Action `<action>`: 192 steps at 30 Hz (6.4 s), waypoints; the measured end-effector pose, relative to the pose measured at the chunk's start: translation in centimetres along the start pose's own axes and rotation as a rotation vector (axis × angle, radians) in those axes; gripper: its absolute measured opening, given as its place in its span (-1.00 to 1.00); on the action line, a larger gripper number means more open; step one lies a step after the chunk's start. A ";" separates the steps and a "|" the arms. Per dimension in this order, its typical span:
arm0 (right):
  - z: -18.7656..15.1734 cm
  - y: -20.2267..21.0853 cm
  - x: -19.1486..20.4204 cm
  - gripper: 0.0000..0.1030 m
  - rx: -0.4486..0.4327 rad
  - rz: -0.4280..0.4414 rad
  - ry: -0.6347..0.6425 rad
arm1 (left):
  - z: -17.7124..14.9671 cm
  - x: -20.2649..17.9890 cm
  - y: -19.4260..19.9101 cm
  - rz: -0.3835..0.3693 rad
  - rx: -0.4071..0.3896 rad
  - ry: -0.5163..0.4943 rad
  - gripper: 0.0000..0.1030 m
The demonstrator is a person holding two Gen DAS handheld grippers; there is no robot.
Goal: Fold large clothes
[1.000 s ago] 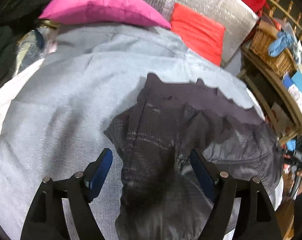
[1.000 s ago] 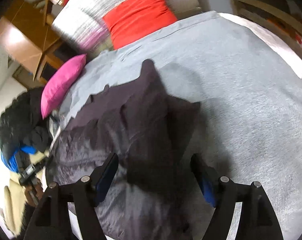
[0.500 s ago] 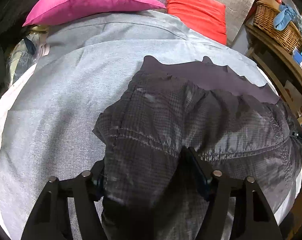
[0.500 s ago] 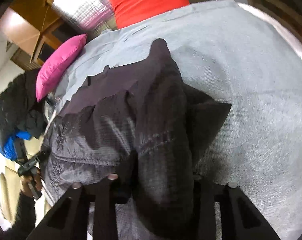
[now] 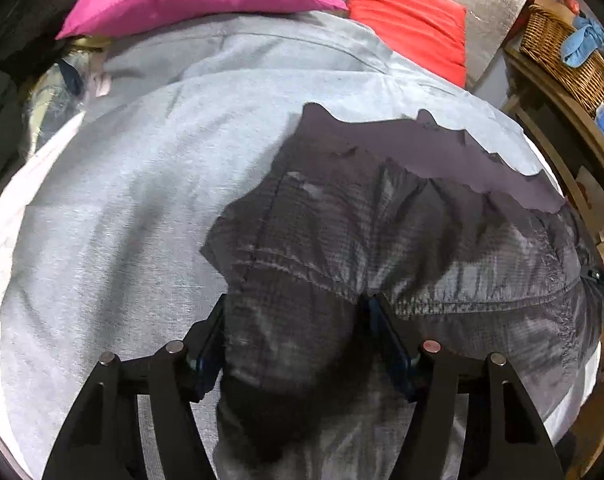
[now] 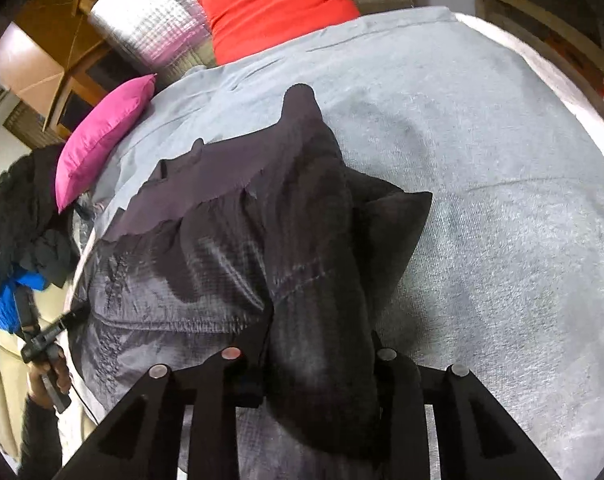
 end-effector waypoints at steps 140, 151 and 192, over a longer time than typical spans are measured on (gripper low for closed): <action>-14.1 1.8 7.8 0.84 -0.413 -0.258 0.309 | -5.3 -13.3 2.5 0.440 -0.218 -0.148 0.59; -13.6 1.6 7.4 0.83 -0.404 -0.300 0.311 | -4.8 -13.5 4.4 0.430 -0.217 -0.141 0.58; -9.0 7.3 0.4 0.89 -0.490 -0.321 0.130 | -4.1 -12.8 6.3 0.460 -0.277 -0.086 0.60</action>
Point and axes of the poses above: each gripper's, at about its wrist camera, not at the fingertips, and y roughly against the way its jaws point, x to its left, z to its top, the point moved 10 cm from there along -y, roughly the way its jaws point, and after that the axes turned 15 degrees about -y, right-handed, at the moved point
